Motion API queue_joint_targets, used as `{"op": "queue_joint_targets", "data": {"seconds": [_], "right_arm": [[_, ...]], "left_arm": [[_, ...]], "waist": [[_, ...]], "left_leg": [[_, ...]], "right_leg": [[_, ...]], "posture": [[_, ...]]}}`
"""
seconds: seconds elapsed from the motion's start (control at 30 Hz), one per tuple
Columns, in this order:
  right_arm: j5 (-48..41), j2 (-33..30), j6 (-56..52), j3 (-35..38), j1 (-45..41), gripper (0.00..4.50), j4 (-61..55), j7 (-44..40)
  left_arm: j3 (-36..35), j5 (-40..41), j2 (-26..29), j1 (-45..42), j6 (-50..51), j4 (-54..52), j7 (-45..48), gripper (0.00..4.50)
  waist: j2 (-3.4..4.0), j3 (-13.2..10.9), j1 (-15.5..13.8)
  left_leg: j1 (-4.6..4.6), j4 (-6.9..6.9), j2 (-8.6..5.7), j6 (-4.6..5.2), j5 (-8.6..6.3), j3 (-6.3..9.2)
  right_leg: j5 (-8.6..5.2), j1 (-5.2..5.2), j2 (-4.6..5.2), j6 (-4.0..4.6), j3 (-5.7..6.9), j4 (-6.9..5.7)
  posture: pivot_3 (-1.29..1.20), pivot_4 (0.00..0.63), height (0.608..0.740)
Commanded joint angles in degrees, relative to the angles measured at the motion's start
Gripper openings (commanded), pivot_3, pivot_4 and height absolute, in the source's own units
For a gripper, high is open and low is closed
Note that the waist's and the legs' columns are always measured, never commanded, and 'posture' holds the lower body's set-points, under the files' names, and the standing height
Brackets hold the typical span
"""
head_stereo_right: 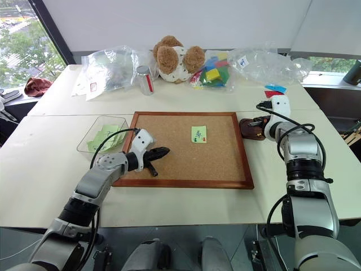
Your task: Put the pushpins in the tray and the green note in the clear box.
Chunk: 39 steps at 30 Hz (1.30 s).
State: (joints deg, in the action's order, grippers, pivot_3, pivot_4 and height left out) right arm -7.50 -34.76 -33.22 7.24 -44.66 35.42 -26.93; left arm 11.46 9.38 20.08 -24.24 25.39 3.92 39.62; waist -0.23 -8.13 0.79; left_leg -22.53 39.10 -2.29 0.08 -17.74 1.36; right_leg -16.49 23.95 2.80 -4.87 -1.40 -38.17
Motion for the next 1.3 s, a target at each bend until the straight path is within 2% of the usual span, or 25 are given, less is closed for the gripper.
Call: {"op": "queue_joint_targets", "data": {"seconds": [0.03,0.27,0.5,0.7,0.9,1.0,1.07,1.3], "right_arm": [[0.14,0.14,1.82,0.32,-0.80,0.90,0.56,-0.28],[-0.06,0.20,1.84,0.57,-1.38,4.47,0.91,-0.19],[-1.00,-0.59,0.29,1.25,-1.15,4.47,-3.06,-0.75],[-4.11,-1.68,-7.99,-2.77,5.03,4.47,-22.94,-8.20],[-7.32,2.26,-15.58,-6.22,8.95,4.47,-38.40,-8.53],[-7.42,4.35,-16.51,-8.18,10.00,3.62,-40.96,-7.88],[-6.27,5.39,-16.15,-10.45,10.35,2.61,-41.20,-7.13],[-3.85,7.89,-11.79,-13.89,10.06,2.61,-36.09,-6.07]], "left_arm": [[1.25,-0.89,0.36,2.16,1.14,0.95,0.46,0.00],[1.00,-0.96,0.72,2.47,1.19,0.64,0.60,0.00],[1.20,-1.13,0.38,1.99,0.95,1.23,0.52,0.00],[1.08,-1.05,0.54,1.94,1.02,1.31,0.75,0.00],[1.03,-1.14,0.45,1.45,0.84,1.95,0.80,0.00],[1.00,-1.18,0.36,1.10,0.72,2.35,0.78,0.00],[0.91,-1.12,0.50,1.25,0.73,2.12,0.80,0.00],[0.80,-1.11,0.60,1.59,0.87,1.78,0.68,0.00]], "waist": [[0.00,0.00,0.00],[0.00,0.00,0.02],[0.01,0.00,0.00],[0.01,0.00,-0.09],[0.01,0.00,-0.04],[0.01,0.00,-0.10],[0.00,0.00,-0.13],[0.00,0.00,-0.09]], "left_leg": [[0.00,0.00,0.00,0.00,0.00,0.00],[0.03,0.00,0.01,0.00,0.00,0.00],[0.04,0.00,0.01,0.00,-0.01,0.00],[0.04,-0.04,0.02,0.04,-0.03,0.04],[0.05,-0.03,0.02,0.05,-0.04,0.04],[0.07,-0.03,0.02,0.05,-0.04,0.05],[0.07,-0.03,0.02,0.06,-0.05,0.05],[0.07,-0.03,0.02,0.06,-0.05,0.05]], "right_leg": [[0.00,0.00,0.00,0.00,0.00,0.00],[0.00,-0.05,0.00,0.00,0.00,0.03],[0.00,-0.06,0.00,0.00,0.00,0.04],[0.00,-0.06,0.00,0.00,0.01,0.05],[0.00,-0.07,0.01,0.00,0.00,0.06],[0.00,-0.10,0.01,0.00,0.01,0.06],[0.00,-0.11,0.01,0.00,0.01,0.07],[0.00,-0.11,0.02,0.00,0.02,0.08]], "posture": [[0.00,0.150,0.740],[0.00,0.150,0.740],[0.00,0.150,0.740],[0.00,0.150,0.740],[0.00,0.150,0.740],[0.00,0.150,0.740],[0.00,0.150,0.740],[0.00,0.150,0.740]]}}
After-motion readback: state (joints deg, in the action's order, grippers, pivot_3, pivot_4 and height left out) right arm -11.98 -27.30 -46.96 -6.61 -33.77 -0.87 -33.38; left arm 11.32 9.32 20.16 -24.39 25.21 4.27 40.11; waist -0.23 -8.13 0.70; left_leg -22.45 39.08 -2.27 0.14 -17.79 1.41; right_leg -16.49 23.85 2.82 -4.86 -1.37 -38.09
